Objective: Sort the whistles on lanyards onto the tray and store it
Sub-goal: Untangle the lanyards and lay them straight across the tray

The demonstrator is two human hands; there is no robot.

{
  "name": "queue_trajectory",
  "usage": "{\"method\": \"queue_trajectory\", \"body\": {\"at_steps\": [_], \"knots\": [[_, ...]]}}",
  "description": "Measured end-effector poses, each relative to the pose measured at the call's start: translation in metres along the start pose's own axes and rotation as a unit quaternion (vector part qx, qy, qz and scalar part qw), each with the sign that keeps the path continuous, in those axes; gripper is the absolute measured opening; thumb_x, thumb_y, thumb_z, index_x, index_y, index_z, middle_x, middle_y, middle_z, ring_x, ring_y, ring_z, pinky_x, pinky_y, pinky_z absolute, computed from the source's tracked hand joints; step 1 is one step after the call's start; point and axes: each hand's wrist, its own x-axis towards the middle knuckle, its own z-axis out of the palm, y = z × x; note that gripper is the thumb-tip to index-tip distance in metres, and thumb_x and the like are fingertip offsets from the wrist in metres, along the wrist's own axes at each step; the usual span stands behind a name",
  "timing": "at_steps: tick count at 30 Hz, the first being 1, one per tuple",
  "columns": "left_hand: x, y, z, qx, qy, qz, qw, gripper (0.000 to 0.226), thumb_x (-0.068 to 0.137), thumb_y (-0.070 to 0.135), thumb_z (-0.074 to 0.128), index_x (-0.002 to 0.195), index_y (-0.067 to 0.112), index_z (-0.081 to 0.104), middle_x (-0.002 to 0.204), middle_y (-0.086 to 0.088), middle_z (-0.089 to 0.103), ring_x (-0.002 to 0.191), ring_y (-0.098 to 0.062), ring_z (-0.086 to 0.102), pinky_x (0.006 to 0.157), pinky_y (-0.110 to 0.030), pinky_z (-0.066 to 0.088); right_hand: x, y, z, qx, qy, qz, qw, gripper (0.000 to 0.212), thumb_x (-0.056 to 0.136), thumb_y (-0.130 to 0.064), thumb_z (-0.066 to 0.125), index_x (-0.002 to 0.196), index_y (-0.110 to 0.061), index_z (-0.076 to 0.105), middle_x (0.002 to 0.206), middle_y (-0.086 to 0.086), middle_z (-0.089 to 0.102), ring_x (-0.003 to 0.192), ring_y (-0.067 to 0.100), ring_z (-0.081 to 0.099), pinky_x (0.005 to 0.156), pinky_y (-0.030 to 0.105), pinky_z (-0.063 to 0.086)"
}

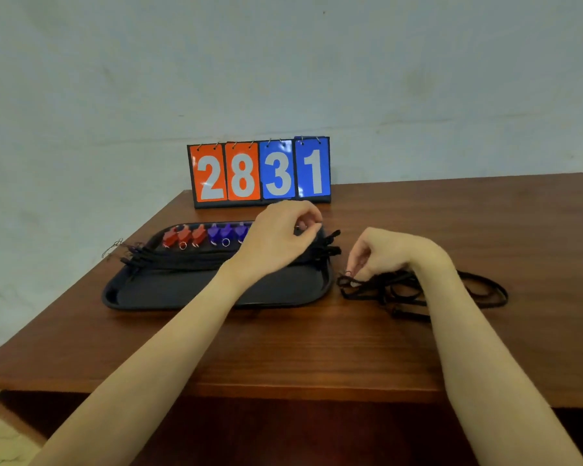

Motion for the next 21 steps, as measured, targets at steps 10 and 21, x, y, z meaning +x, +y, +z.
{"method": "queue_trajectory", "body": {"at_steps": [10,21], "knots": [[0.0,0.015,0.036,-0.03,-0.084,0.022,0.996,0.013,0.09,0.03,0.061,0.096,0.024,0.071,0.086,0.013,0.067,0.077,0.0,0.059,0.065,-0.011,0.04,-0.008,0.031,-0.014,0.014,0.099,0.13,0.987,0.017,0.083,0.004,0.062,0.091,-0.003,0.075,0.087,0.008,0.07,0.086,0.021,0.066,0.075,0.033,0.055],[-0.003,0.025,0.056,-0.039,-0.097,-0.005,0.994,0.01,0.086,0.027,0.067,0.091,0.021,0.073,0.074,0.01,0.066,0.065,-0.006,0.057,0.066,-0.021,0.049,-0.011,0.029,-0.017,0.057,0.126,0.093,0.986,0.01,0.083,-0.006,0.07,0.08,-0.015,0.074,0.086,0.004,0.069,0.077,0.012,0.06,0.06,0.022,0.045]]}}
